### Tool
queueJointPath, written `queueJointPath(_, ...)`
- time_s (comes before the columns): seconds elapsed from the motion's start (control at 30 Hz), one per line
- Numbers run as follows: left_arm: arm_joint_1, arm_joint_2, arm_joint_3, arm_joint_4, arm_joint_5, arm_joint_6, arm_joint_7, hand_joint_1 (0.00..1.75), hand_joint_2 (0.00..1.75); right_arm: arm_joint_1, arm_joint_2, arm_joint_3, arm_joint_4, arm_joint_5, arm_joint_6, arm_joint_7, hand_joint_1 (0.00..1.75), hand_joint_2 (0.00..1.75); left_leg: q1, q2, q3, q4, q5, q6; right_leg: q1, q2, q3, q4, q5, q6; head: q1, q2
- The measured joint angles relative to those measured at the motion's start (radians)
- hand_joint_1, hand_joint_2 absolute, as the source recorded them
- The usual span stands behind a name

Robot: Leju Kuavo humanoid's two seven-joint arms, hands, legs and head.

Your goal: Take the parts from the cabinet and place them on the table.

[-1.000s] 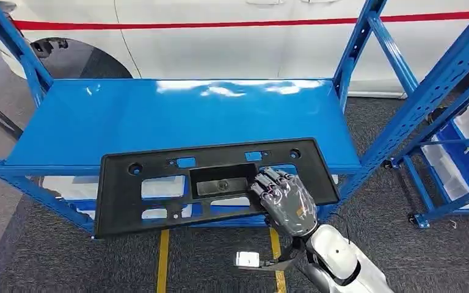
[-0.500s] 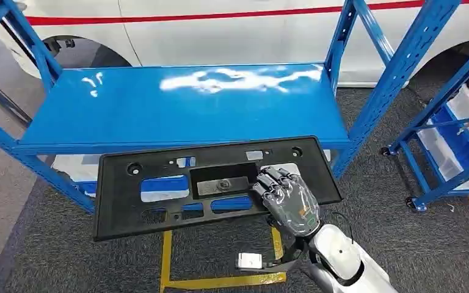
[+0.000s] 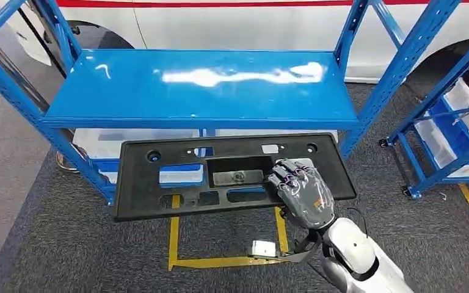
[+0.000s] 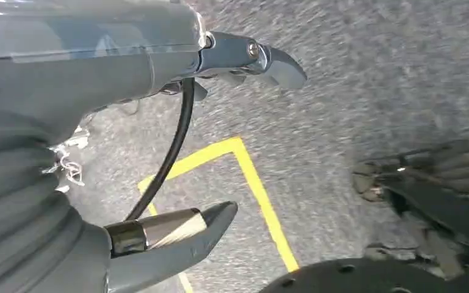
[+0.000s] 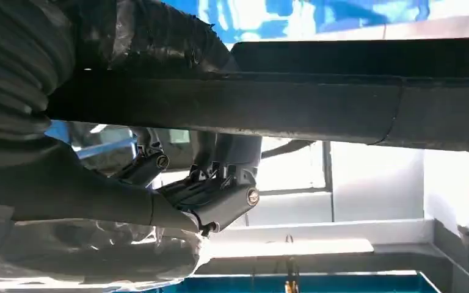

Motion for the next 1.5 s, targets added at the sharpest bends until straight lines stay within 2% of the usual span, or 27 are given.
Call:
queueJointPath(0.03,0.0,0.0,-0.002,0.0,0.0,-0.001,0.0,0.0,1.75,-0.004,-0.001,-0.003,0.0,-0.004,0.001,0.0,1.75,1.75,-0.002,-0.001,-0.014,0.005,0.008,-0.001,0.006,0.001,0.064,-0.081,0.02,-0.01,0.0,0.0)
queueJointPath(0.1,-0.002,-0.003,-0.003,0.0,0.0,-0.003,0.0,0.0,1.75,-0.014,-0.006,-0.008,-0.004,-0.005,0.003,0.0,1.75,1.75,-0.008,-0.002,-0.027,0.014,0.022,-0.01,0.016,-0.001,0.179,-0.253,-0.03,-0.032,0.0,0.0)
queueJointPath(0.2,0.0,-0.002,-0.005,0.0,0.0,-0.008,0.0,0.0,1.75,-0.024,-0.008,-0.019,-0.008,-0.014,0.012,0.0,1.75,1.75,0.0,0.001,-0.029,0.003,0.052,-0.027,0.025,0.0,0.166,-0.257,-0.012,-0.042,-0.001,0.0)
queueJointPath(0.23,0.004,0.0,-0.007,0.002,-0.002,-0.008,0.0,0.0,1.75,-0.026,-0.008,-0.021,-0.008,-0.018,0.019,0.0,1.75,1.75,-0.007,0.0,-0.034,0.001,0.058,-0.035,0.012,-0.002,0.157,-0.27,0.006,-0.053,0.0,0.0)
queueJointPath(0.3,-0.001,0.004,-0.01,0.004,-0.003,-0.011,0.0,0.0,1.75,-0.039,-0.009,-0.023,-0.008,-0.023,0.027,-0.002,1.75,1.75,0.001,-0.005,-0.057,0.06,-0.044,-0.047,0.009,-0.01,0.133,-0.274,0.032,-0.071,-0.002,0.0)
queueJointPath(0.37,-0.001,0.005,-0.011,0.004,-0.003,-0.011,0.0,0.0,1.75,-0.046,-0.01,-0.024,-0.008,-0.026,0.038,-0.002,1.75,1.75,0.011,-0.005,-0.088,0.195,-0.156,-0.06,0.009,-0.009,0.101,-0.274,0.058,-0.071,-0.002,0.0)
queueJointPath(0.4,-0.001,0.007,-0.011,0.004,-0.003,-0.011,-0.001,0.0,1.75,-0.048,-0.01,-0.026,-0.008,-0.028,0.042,-0.002,1.75,1.75,0.014,-0.004,-0.099,0.266,-0.181,-0.067,0.009,-0.009,0.085,-0.272,0.072,-0.068,-0.003,0.0)
queueJointPath(0.43,-0.001,0.008,-0.011,0.005,-0.002,-0.011,-0.002,0.0,1.75,-0.05,-0.01,-0.026,-0.008,-0.03,0.047,-0.002,1.75,1.75,0.018,-0.004,-0.097,0.309,-0.164,-0.073,0.007,-0.01,0.063,-0.268,0.086,-0.065,-0.003,0.0)
queueJointPath(0.53,-0.004,0.013,-0.011,0.005,0.0,-0.011,-0.003,0.0,1.75,-0.054,-0.01,-0.028,-0.008,-0.032,0.053,-0.005,1.75,1.75,0.028,-0.004,0.018,0.201,-0.056,-0.085,-0.002,-0.011,0.006,-0.248,0.115,-0.049,-0.003,0.0)
queueJointPath(0.57,-0.006,0.013,-0.011,0.005,0.0,-0.011,-0.003,0.0,1.75,-0.056,-0.01,-0.029,-0.008,-0.032,0.053,-0.005,1.75,1.75,0.033,-0.005,0.087,0.113,-0.063,-0.088,-0.003,-0.011,-0.005,-0.237,0.121,-0.042,-0.003,0.0)
queueJointPath(0.6,-0.007,0.015,-0.011,0.005,0.0,-0.011,-0.004,0.0,1.75,-0.057,-0.01,-0.032,-0.009,-0.032,0.053,-0.005,1.75,1.75,0.026,-0.006,0.154,0.01,-0.113,-0.087,-0.001,-0.01,-0.018,-0.227,0.127,-0.034,-0.003,0.0)
queueJointPath(0.63,-0.006,0.016,-0.012,0.006,0.0,-0.011,-0.004,0.0,1.75,-0.06,-0.01,-0.034,-0.009,-0.033,0.053,-0.005,1.75,1.75,0.022,-0.01,0.162,-0.015,-0.128,-0.066,-0.001,-0.012,-0.021,-0.226,0.137,-0.026,-0.002,0.0)
queueJointPath(0.73,-0.005,0.016,-0.012,0.01,0.0,-0.011,-0.005,0.0,1.75,-0.061,-0.011,-0.035,-0.008,-0.034,0.054,-0.005,1.75,1.75,0.017,-0.009,0.134,-0.017,-0.099,-0.038,-0.003,-0.013,-0.022,-0.246,0.176,-0.004,0.0,0.0)
queueJointPath(0.77,-0.009,0.016,-0.012,0.011,0.0,-0.011,-0.005,0.0,1.75,-0.061,-0.015,-0.036,-0.007,-0.034,0.054,-0.005,1.75,1.75,0.022,0.001,0.125,-0.02,-0.084,-0.026,-0.008,-0.008,-0.033,-0.237,0.153,-0.001,-0.002,0.0)
queueJointPath(0.87,-0.011,0.016,-0.013,0.012,0.0,-0.011,-0.006,0.0,1.75,-0.061,-0.016,-0.037,-0.007,-0.034,0.054,-0.005,1.75,1.75,0.018,0.002,0.075,-0.02,-0.04,-0.007,-0.005,-0.004,-0.076,-0.061,-0.04,0.004,0.0,0.0)
queueJointPath(0.9,-0.011,0.016,-0.013,0.012,0.0,-0.011,-0.006,0.0,1.75,-0.061,-0.016,-0.037,-0.006,-0.034,0.054,-0.005,1.75,1.75,0.015,0.003,0.058,-0.018,-0.028,-0.006,-0.005,-0.003,-0.087,0.011,-0.07,0.006,-0.001,0.0)
queueJointPath(0.97,-0.008,0.017,-0.013,0.013,0.0,-0.011,-0.006,0.0,1.75,-0.061,-0.017,-0.037,-0.006,-0.034,0.054,-0.005,1.75,1.75,0.011,0.003,0.02,-0.011,-0.004,-0.007,-0.004,-0.003,-0.068,0.066,-0.039,0.003,-0.001,0.0)
queueJointPath(1.03,-0.009,0.016,-0.014,0.013,0.003,-0.011,-0.006,0.0,1.75,-0.061,-0.017,-0.038,-0.006,-0.034,0.054,-0.005,1.75,1.75,0.008,0.002,-0.015,-0.001,0.014,-0.01,-0.001,-0.001,0.024,-0.03,0.026,-0.006,0.0,0.0)
queueJointPath(1.07,-0.009,0.016,-0.014,0.013,0.009,-0.011,-0.006,0.0,1.75,-0.062,-0.017,-0.039,-0.006,-0.034,0.054,-0.005,1.75,1.75,0.008,0.001,-0.028,0.005,0.023,-0.013,0.002,-0.001,0.099,-0.125,0.028,-0.016,0.0,0.0)
queueJointPath(1.1,-0.01,0.014,-0.015,0.013,0.011,-0.011,-0.009,0.0,1.75,-0.064,-0.017,-0.04,-0.007,-0.034,0.054,-0.005,1.75,1.75,0.006,-0.001,-0.036,0.008,0.03,-0.019,0.009,-0.001,0.159,-0.216,-0.025,-0.025,-0.002,0.0)
queueJointPath(1.13,-0.01,0.014,-0.015,0.013,0.016,-0.011,-0.01,0.0,1.75,-0.064,-0.017,-0.043,-0.01,-0.034,0.053,-0.006,1.75,1.75,0.005,0.0,-0.037,0.01,0.037,-0.023,0.011,-0.001,0.179,-0.262,-0.035,-0.026,-0.002,0.0)
queueJointPath(1.23,-0.005,0.014,-0.015,0.018,0.019,-0.011,-0.013,0.0,1.75,-0.066,-0.018,-0.047,-0.011,-0.034,0.053,-0.005,1.75,1.75,0.007,-0.001,-0.039,-0.007,0.072,-0.045,0.017,0.0,0.155,-0.261,-0.006,-0.043,0.001,0.0)
queueJointPath(1.27,-0.007,0.014,-0.015,0.023,0.019,-0.011,-0.013,0.0,1.75,-0.065,-0.018,-0.047,-0.01,-0.034,0.053,-0.005,1.75,1.75,0.01,-0.002,-0.045,-0.001,0.062,-0.05,0.004,-0.006,0.147,-0.271,0.011,-0.053,0.0,0.0)
queueJointPath(1.33,-0.007,0.013,-0.015,0.024,0.023,-0.011,-0.014,0.0,1.75,-0.066,-0.019,-0.047,-0.011,-0.034,0.053,-0.005,1.75,1.75,0.013,-0.003,-0.076,0.077,-0.061,-0.057,0.006,-0.008,0.117,-0.271,0.039,-0.071,-0.002,0.0)
queueJointPath(1.4,-0.006,0.013,-0.015,0.028,0.027,-0.011,-0.014,0.0,1.75,-0.06,-0.019,-0.047,-0.011,-0.034,0.053,-0.005,1.75,1.75,0.016,-0.003,-0.101,0.222,-0.166,-0.067,0.007,-0.007,0.084,-0.27,0.064,-0.071,-0.002,0.0)
queueJointPath(1.43,-0.007,0.013,-0.015,0.029,0.028,-0.011,-0.014,0.0,1.75,-0.059,-0.021,-0.047,-0.011,-0.034,0.053,-0.005,1.75,1.75,0.016,-0.003,-0.104,0.276,-0.176,-0.07,0.007,-0.007,0.069,-0.268,0.077,-0.069,-0.001,0.0)
queueJointPath(1.5,-0.01,0.013,-0.015,0.035,0.031,-0.011,-0.02,0.0,1.75,-0.054,-0.021,-0.047,-0.011,-0.032,0.053,-0.004,1.75,1.75,0.02,-0.003,-0.074,0.298,-0.112,-0.075,0.005,-0.008,0.031,-0.258,0.099,-0.064,-0.002,0.0)
